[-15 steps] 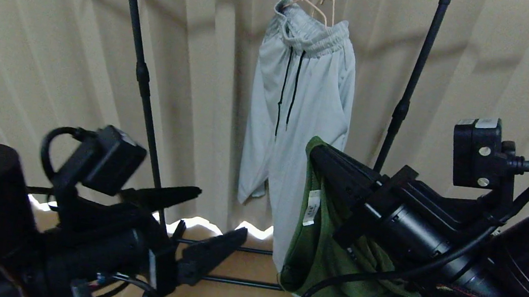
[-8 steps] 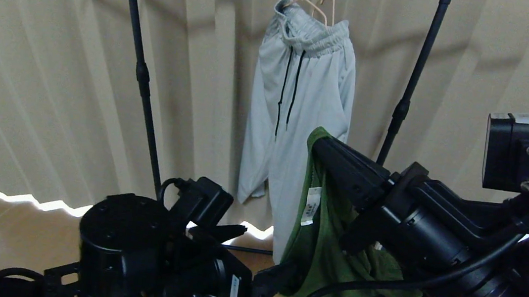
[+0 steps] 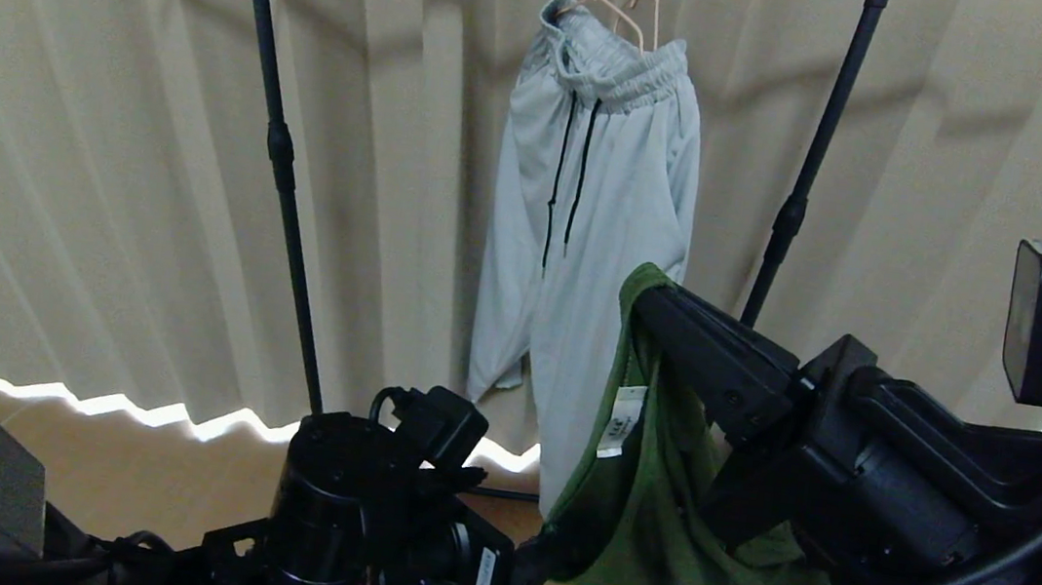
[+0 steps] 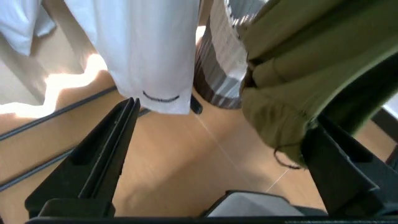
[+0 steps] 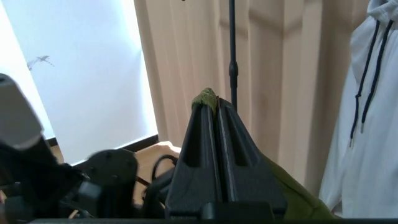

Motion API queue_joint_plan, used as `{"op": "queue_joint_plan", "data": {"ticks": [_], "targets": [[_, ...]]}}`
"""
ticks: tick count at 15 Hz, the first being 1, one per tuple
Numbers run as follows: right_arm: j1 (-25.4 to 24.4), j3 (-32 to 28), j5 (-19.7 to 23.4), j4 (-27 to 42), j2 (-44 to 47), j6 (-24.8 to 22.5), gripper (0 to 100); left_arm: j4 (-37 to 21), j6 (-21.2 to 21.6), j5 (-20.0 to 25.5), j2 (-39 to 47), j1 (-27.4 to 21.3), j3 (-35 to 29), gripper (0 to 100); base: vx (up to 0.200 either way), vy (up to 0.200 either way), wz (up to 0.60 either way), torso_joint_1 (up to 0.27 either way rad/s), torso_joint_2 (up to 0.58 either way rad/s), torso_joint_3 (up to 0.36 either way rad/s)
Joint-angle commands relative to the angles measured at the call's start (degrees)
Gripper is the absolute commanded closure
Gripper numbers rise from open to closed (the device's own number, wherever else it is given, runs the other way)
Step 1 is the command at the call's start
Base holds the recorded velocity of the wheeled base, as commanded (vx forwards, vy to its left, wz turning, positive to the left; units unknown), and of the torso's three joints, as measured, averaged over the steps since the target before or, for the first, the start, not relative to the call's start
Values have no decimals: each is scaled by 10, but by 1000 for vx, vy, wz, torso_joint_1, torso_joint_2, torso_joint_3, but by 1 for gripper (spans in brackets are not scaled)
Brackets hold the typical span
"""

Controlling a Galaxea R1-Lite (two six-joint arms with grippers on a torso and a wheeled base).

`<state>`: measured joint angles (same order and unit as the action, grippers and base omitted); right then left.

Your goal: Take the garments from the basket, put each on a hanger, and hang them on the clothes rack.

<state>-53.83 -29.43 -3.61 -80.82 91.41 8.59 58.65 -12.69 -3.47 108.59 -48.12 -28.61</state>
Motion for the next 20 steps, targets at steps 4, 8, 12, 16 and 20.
{"op": "queue_joint_plan", "data": {"ticks": [4,8,12,16,20], "targets": [[0,2,0,-1,-8,0,100,9,1,0,4,0,17,100,0,0,0,0,0,0],[2,13,-1,-3,-9,0,100,48,9,-1,-3,9,54,100,0,0,0,0,0,0],[21,24,-3,-2,-1,-1,100,210,139,-4,-86,97,179,100,0,0,0,0,0,0],[86,19,-3,-2,25,-11,100,44,161,0,-226,175,54,100,0,0,0,0,0,0],[161,9,-3,-2,26,-46,100,-217,139,51,-335,178,-127,100,0,0,0,0,0,0]]}}
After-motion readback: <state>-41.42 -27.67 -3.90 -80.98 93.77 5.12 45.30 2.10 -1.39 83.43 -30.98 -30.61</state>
